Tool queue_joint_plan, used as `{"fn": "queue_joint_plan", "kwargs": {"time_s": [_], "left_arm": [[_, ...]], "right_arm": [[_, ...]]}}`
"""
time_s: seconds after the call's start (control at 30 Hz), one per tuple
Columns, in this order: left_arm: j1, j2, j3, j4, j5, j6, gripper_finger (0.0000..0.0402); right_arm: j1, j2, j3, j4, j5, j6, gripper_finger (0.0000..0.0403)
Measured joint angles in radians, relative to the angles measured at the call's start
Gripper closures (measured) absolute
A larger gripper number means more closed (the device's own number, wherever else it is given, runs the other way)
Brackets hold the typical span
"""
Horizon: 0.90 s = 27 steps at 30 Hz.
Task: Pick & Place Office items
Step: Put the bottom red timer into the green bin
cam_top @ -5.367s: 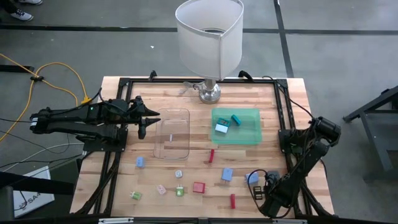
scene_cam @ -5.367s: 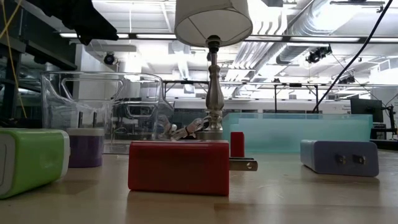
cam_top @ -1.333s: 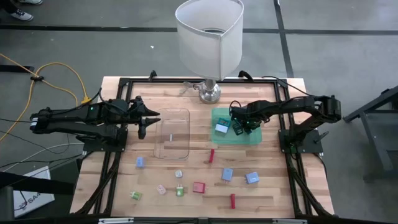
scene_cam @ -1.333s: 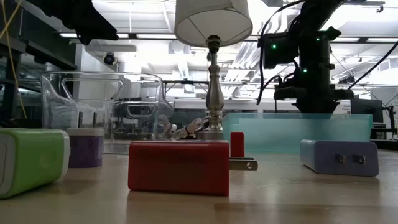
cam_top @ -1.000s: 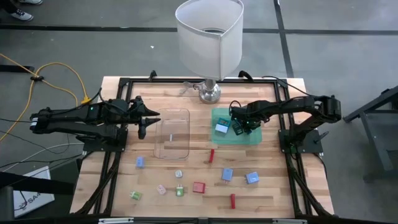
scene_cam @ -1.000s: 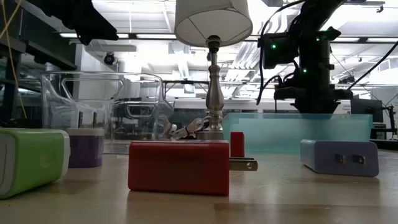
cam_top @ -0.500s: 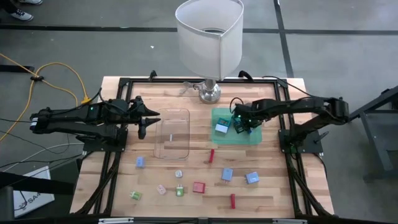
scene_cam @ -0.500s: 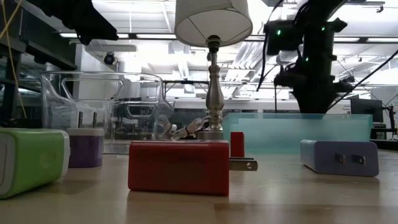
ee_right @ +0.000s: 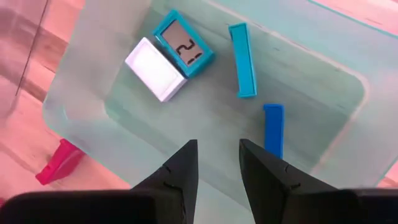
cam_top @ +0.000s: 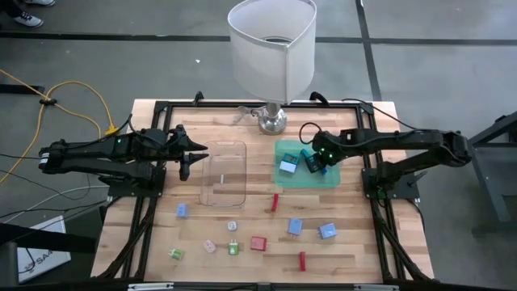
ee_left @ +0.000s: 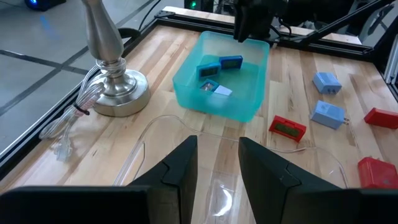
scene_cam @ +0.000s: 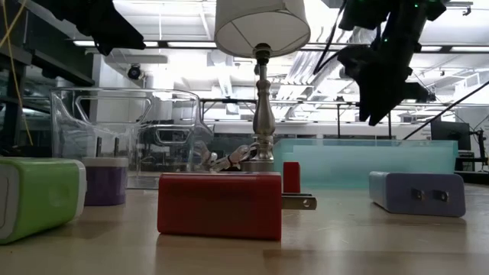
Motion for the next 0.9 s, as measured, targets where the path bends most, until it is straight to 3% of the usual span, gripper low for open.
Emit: {"fn": "queue_joint_plan", "kwargs": {"time_s": [0.9], "left_arm": [[0.000,0.000,0.000,0.000,0.000,0.000,0.0291]], "right_arm": [[0.353,0.006,0.000,0.324,0.080,-0.261,0.0300]]}}
